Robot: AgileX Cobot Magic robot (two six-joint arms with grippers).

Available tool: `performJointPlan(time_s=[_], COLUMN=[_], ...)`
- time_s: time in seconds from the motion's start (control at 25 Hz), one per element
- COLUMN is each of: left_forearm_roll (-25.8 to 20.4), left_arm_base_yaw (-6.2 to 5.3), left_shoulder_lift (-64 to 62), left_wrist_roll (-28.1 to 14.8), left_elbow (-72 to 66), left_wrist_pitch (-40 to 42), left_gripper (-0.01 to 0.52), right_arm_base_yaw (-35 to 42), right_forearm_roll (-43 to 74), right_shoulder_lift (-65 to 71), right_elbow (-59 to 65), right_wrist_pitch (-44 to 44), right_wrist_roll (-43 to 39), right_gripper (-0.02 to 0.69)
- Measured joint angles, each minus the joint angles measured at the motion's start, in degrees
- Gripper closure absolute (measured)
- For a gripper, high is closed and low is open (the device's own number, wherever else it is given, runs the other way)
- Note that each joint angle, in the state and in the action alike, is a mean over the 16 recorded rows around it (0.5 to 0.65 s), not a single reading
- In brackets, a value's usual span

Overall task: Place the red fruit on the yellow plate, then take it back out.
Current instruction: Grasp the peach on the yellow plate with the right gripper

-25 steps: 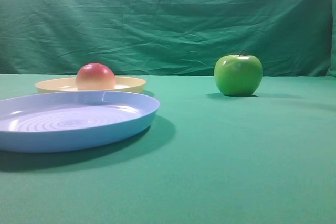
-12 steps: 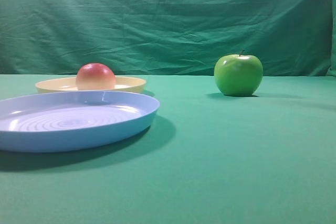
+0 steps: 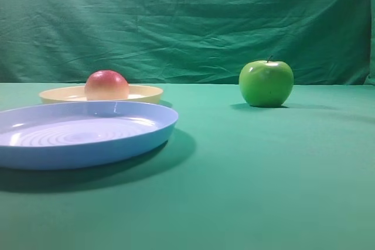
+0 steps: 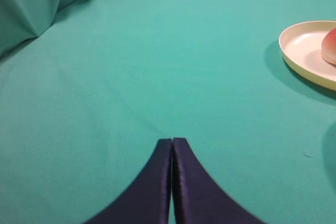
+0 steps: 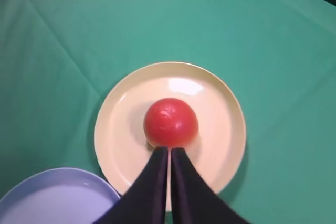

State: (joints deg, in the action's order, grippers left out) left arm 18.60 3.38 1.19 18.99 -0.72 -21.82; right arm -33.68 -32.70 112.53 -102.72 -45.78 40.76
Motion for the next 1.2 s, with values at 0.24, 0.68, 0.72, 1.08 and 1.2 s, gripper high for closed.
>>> performJointPlan(time_s=[0.24,0.68,0.72,1.08,1.2], left_forearm_roll=[0.0,0.0,0.0,0.0,0.0], left_arm_base_yaw=[0.00,0.00,0.00,0.00,0.00], left_shoulder_lift=[0.0,0.0,0.0,0.0,0.0], left_wrist_roll=[0.0,0.0,0.0,-0.1,-0.1], left_elbow=[0.0,0.0,0.0,0.0,0.0], left_wrist_pitch=[0.0,0.0,0.0,0.0,0.0], left_gripper=[0.514,0.514,0.514,0.514,0.514], right_arm_base_yaw=[-4.7,-7.6,-7.6,-7.6,-7.6], right_forearm_roll=[0.0,0.5,0.6,1.6,1.8], right_shoulder_lift=[10.6,21.2,21.8,25.5,26.3], right_elbow=[-8.9,-13.8,-13.8,-13.8,-13.8], right_wrist_pitch=[1.7,8.4,9.0,12.3,12.9], right_wrist_roll=[3.3,7.2,7.2,7.5,7.6], right_gripper=[0.497,0.085,0.062,0.034,0.073])
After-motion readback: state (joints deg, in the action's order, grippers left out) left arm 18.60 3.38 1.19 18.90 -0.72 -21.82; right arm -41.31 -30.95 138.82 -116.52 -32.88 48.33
